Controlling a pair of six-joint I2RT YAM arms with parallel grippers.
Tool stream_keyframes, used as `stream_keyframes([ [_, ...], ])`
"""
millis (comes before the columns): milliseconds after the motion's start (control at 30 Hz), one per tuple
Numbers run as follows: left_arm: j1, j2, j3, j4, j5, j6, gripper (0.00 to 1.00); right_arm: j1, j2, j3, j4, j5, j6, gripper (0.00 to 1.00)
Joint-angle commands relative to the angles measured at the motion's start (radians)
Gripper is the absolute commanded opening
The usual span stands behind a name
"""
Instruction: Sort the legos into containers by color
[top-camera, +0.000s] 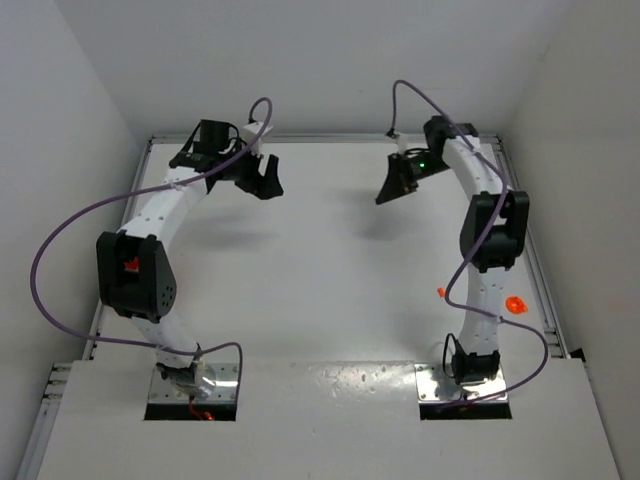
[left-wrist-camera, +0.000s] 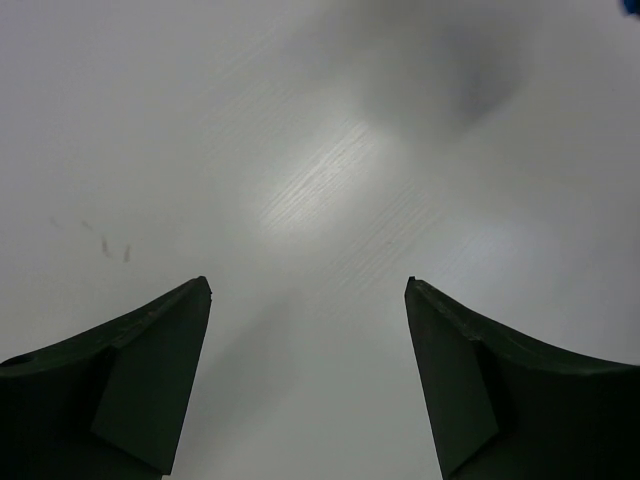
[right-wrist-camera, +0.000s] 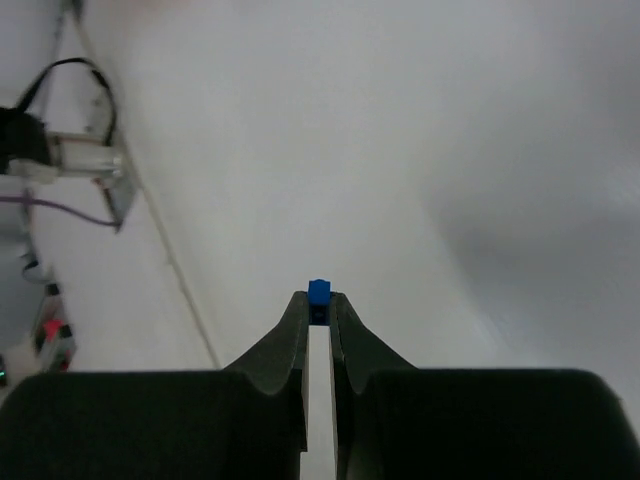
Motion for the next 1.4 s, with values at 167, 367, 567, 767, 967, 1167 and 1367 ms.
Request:
stream_keyframes([
  [167, -0.112, -0.100, -0.094, 0.204, 0.147, -0.122, 0.80, 0.154, 0.057, -0.097, 0.667, -0.458, 0.818, 0.00],
  [367, -0.133, -0.100, -0.114, 0.258, 0.195, -0.099, 0.72, 0.191, 0.109, -0.234, 1.684, -0.491, 1.746, 0.00],
  [567, -0.144, -0.088, -0.123, 0.283, 0.251, -0.038, 0.65, 0.211, 0.089, -0.280, 1.650, -0.491, 1.735, 0.00],
  [767, -0.162, -0.052, -0.123, 0.292, 0.284, 0.048, 0.70, 0.240, 0.071, -0.294, 1.650, -0.511, 1.735, 0.00],
  [967, -0.172, -0.052, -0.157, 0.335, 0.311, 0.120, 0.72, 0.269, 0.040, -0.328, 1.661, -0.540, 1.735, 0.00],
  [1167, -0.182, -0.043, -0.157, 0.335, 0.331, 0.162, 0.69, 0.279, 0.031, -0.337, 1.672, -0.558, 1.726, 0.00],
  [1367, -0.201, -0.043, -0.157, 0.344, 0.331, 0.173, 0.64, 0.288, 0.031, -0.328, 1.672, -0.568, 1.726, 0.00],
])
